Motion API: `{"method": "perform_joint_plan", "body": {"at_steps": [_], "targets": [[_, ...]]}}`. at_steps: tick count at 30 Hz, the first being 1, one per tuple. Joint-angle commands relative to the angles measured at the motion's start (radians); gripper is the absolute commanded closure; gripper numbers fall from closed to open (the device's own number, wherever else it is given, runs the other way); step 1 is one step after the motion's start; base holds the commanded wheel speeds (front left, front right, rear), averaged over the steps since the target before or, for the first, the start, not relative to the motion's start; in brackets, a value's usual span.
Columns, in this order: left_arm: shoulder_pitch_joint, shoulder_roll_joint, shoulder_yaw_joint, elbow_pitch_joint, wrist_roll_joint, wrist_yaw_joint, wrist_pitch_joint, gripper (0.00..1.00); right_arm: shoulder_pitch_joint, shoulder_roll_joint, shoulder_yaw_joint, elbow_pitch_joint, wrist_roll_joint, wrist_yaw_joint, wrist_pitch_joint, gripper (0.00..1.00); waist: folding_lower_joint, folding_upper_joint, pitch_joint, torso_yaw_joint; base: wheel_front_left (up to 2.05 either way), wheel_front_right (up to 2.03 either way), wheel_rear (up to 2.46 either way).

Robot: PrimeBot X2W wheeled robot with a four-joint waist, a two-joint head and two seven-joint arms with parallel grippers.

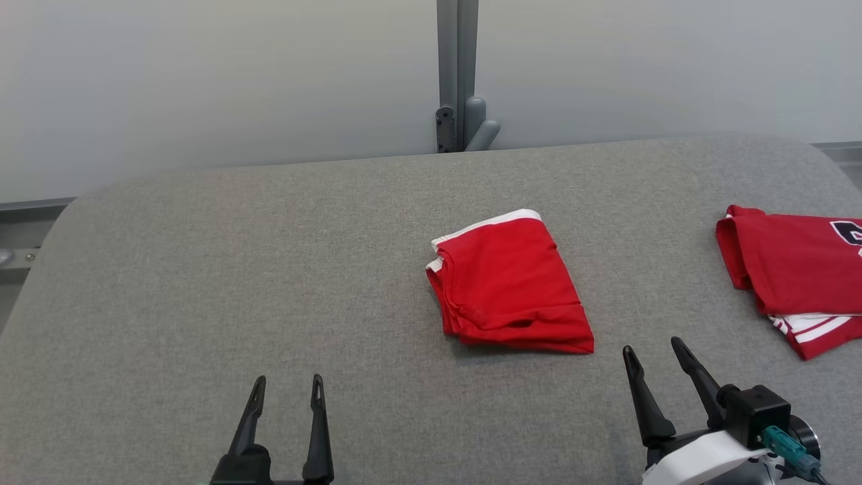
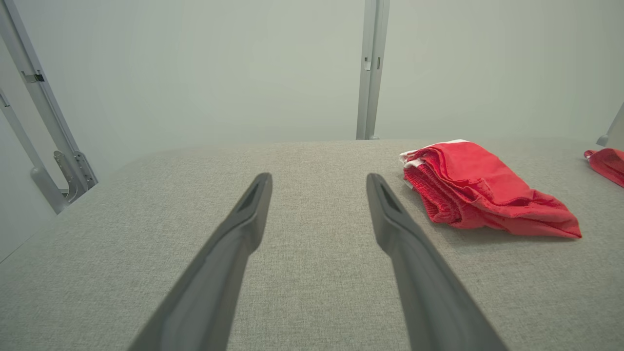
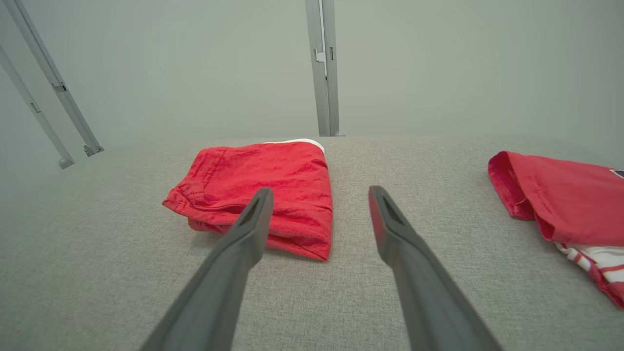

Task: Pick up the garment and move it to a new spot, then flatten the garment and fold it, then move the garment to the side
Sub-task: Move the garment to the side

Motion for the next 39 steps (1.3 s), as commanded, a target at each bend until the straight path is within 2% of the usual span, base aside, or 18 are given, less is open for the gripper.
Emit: {"method": "perform_joint_plan", "body": {"at_steps": [1, 8, 17, 23, 29, 35, 39], "targets": [[-0.017, 0.002, -0.001, 0.004, 0.007, -0.001, -0.002, 0.00, -0.004, -0.002, -0.002, 0.003, 0.005, 0.000, -0.003, 0.00, 0.0000, 0.0000, 0.002, 0.002, 0.00, 0.00, 0.00], [-0.034, 0.002, -0.021, 0.037, 0.009, -0.012, -0.002, 0.00, -0.043, -0.002, -0.010, 0.038, 0.024, 0.000, -0.003, 0.00, 0.0000, 0.0000, 0.022, 0.030, 0.00, 0.00, 0.00], [-0.072, 0.002, -0.064, 0.058, -0.001, -0.029, -0.002, 0.00, -0.222, -0.050, 0.021, 0.251, 0.085, 0.000, -0.003, 0.00, 0.0000, 0.0000, 0.075, 0.097, 0.00, 0.00, 0.00], [-0.115, 0.002, -0.101, 0.073, -0.017, -0.039, -0.002, 0.00, -0.361, -0.113, 0.075, 0.416, 0.239, 0.000, -0.003, 0.00, 0.0000, 0.0000, 0.141, 0.168, 0.00, 0.00, 0.00], [-0.157, 0.002, -0.129, 0.073, -0.032, -0.030, -0.002, 0.00, -0.491, -0.186, 0.193, 0.561, 0.395, 0.000, 0.006, 0.00, 0.0000, 0.0000, 0.206, 0.217, 0.00, 0.00, 0.00], [-0.201, 0.002, -0.154, 0.071, -0.038, -0.023, -0.002, 0.00, -0.587, -0.228, 0.295, 0.643, 0.548, 0.000, 0.038, 0.00, 0.0000, 0.0000, 0.262, 0.246, 0.00, 0.00, 0.00], [-0.219, 0.002, -0.159, 0.074, -0.041, -0.019, -0.002, 0.00, -0.619, -0.245, 0.337, 0.668, 0.607, 0.000, 0.035, 0.00, 0.0000, 0.0000, 0.278, 0.253, 0.00, 0.00, 0.00]]}}
